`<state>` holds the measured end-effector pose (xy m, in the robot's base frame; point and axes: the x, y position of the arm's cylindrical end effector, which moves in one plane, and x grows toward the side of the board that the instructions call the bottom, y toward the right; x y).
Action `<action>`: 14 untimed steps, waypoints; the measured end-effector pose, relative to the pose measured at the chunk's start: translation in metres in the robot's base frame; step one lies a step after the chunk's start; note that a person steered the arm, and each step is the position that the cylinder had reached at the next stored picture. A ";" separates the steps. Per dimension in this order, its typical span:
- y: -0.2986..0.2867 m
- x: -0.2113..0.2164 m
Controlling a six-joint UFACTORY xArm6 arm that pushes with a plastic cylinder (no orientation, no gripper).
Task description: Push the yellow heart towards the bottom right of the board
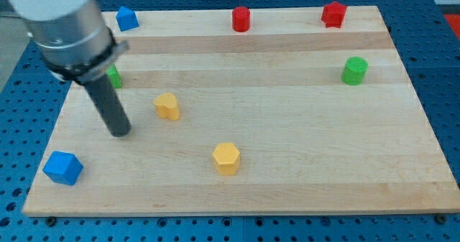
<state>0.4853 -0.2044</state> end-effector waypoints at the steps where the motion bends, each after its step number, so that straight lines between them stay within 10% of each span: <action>1: 0.005 -0.030; 4: 0.143 -0.041; 7: 0.085 -0.019; 11: 0.256 0.006; 14: 0.207 0.017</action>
<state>0.5026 0.0022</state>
